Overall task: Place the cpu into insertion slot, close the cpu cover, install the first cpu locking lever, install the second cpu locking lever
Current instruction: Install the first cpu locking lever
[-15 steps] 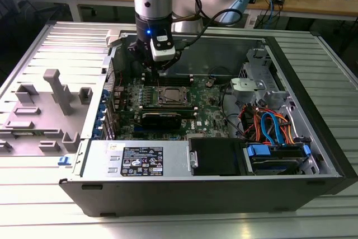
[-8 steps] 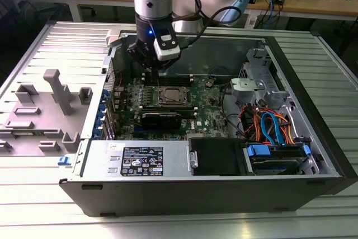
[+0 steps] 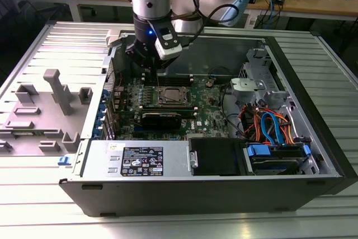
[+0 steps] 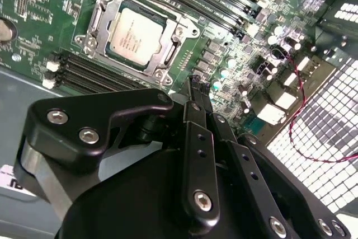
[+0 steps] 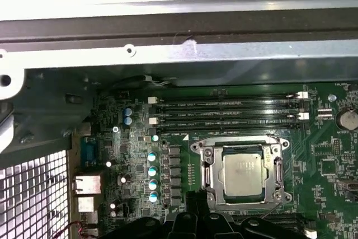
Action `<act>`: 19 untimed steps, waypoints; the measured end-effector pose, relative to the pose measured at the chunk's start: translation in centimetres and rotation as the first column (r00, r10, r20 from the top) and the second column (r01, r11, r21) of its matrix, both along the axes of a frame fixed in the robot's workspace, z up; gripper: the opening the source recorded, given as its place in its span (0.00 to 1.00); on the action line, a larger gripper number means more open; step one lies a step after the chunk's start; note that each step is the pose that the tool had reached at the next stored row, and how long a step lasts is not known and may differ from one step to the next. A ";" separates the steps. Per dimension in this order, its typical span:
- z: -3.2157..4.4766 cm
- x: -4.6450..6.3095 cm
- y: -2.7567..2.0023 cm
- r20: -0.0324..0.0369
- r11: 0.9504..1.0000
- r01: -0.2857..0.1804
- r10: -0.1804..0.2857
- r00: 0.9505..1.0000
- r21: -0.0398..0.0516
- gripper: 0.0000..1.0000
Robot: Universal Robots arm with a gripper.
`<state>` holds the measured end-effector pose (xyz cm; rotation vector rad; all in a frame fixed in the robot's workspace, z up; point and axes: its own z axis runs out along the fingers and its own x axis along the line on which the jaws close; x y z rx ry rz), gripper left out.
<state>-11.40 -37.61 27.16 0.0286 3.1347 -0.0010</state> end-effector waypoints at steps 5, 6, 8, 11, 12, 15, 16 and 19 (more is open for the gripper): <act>-0.01 0.0 0.00 0.000 0.996 -0.087 0.087 0.996 0.000 0.11; -0.02 0.0 0.00 0.000 0.995 -0.099 0.099 0.995 0.000 0.11; -0.03 -0.1 0.02 0.000 0.993 -0.117 0.117 0.993 0.000 0.11; -0.03 -0.4 0.34 0.000 0.993 -0.120 0.120 0.993 0.000 0.11; -0.02 -0.4 0.51 0.000 0.993 -0.120 0.120 0.993 0.000 0.11; -0.03 -0.5 1.20 0.000 0.993 -0.119 0.119 0.993 0.000 0.11; -0.04 -0.5 1.34 0.000 0.993 -0.118 0.118 0.993 0.000 0.11; -0.06 -0.5 1.82 0.000 0.993 -0.116 0.116 0.993 0.000 0.11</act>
